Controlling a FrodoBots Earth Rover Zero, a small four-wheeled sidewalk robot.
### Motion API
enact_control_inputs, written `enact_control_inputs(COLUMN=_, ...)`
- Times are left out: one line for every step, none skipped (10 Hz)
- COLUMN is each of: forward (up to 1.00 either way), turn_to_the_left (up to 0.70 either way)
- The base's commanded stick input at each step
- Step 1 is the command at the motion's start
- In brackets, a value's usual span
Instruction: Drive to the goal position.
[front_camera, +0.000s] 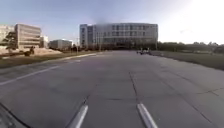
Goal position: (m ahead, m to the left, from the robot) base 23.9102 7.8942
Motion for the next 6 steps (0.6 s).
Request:
enact_control_inputs(forward=0.70, turn_to_the_left=-0.14)
enact_control_inputs(forward=0.70, turn_to_the_left=-0.14)
enact_control_inputs(forward=0.70, turn_to_the_left=-0.14)
enact_control_inputs(forward=0.70, turn_to_the_left=-0.14)
enact_control_inputs(forward=0.70, turn_to_the_left=-0.07)
enact_control_inputs(forward=0.70, turn_to_the_left=0.00)
